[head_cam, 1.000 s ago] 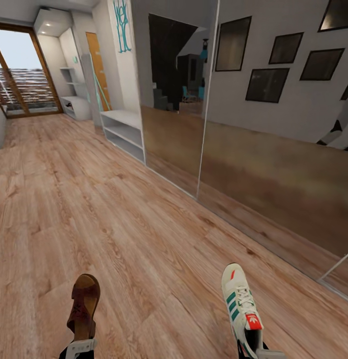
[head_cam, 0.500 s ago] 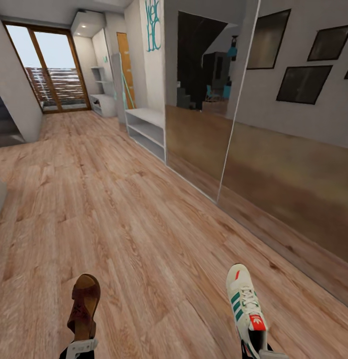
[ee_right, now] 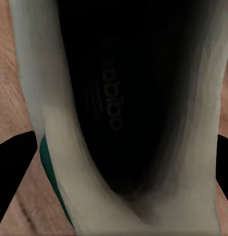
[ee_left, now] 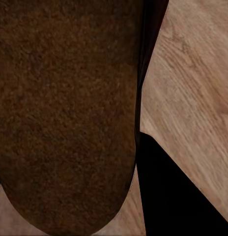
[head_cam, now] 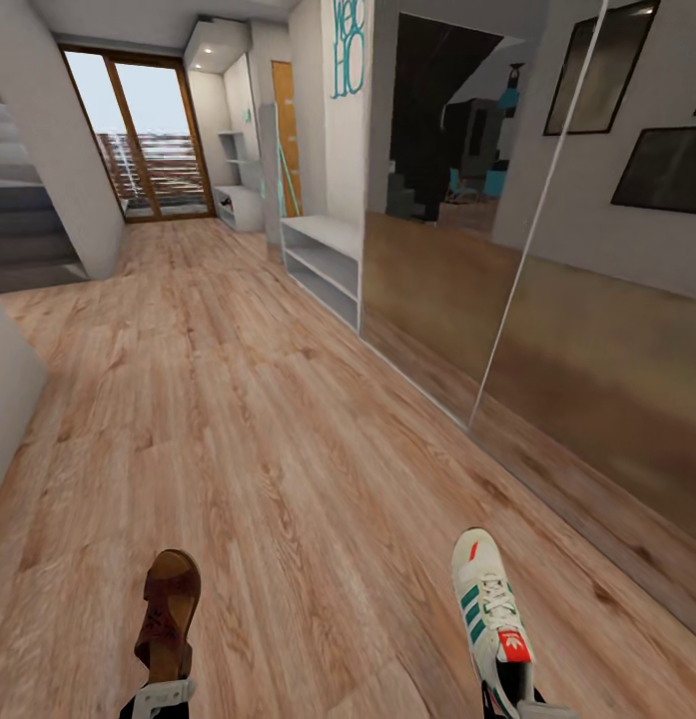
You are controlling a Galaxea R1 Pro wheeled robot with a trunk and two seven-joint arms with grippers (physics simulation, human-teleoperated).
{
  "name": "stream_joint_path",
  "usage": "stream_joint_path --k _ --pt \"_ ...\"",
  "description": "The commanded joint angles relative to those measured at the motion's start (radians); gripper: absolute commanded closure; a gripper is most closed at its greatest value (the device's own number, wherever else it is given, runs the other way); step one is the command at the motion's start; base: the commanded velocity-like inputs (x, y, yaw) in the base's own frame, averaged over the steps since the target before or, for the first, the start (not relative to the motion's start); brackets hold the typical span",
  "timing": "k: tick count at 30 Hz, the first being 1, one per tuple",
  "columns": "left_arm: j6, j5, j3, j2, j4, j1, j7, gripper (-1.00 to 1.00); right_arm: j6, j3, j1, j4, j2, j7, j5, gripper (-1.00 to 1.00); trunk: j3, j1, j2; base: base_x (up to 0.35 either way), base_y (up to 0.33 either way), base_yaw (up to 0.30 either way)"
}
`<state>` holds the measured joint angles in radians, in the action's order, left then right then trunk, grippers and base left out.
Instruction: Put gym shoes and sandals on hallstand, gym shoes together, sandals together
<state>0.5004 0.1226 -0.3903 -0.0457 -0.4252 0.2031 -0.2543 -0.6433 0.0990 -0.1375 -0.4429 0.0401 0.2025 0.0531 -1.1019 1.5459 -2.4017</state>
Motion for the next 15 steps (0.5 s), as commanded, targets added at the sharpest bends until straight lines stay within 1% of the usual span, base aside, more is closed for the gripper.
stream_joint_path --k 1,4,7,15 --pt "0.004 0.013 -0.009 0.001 0.000 0.001 -0.005 1.00 -0.003 0.008 -0.001 0.000 0.001 0.006 0.005 1.00 -0.001 0.000 0.000 0.338 0.000 0.015" --pt "0.004 0.012 -0.009 0.001 0.000 0.001 -0.005 1.00 -0.003 0.008 -0.001 0.001 0.002 0.006 0.005 1.00 -0.001 0.000 0.000 0.339 0.000 0.016" --pt "0.004 0.011 -0.009 0.001 0.004 0.001 -0.005 1.00 -0.003 0.008 -0.001 0.001 0.001 0.006 0.005 1.00 -0.001 0.000 0.000 0.338 0.000 0.118" --pt "0.005 0.011 -0.010 0.000 0.018 0.001 -0.005 1.00 -0.003 0.008 -0.001 0.001 0.003 0.006 0.005 1.00 -0.001 0.000 0.000 0.338 0.000 0.243"
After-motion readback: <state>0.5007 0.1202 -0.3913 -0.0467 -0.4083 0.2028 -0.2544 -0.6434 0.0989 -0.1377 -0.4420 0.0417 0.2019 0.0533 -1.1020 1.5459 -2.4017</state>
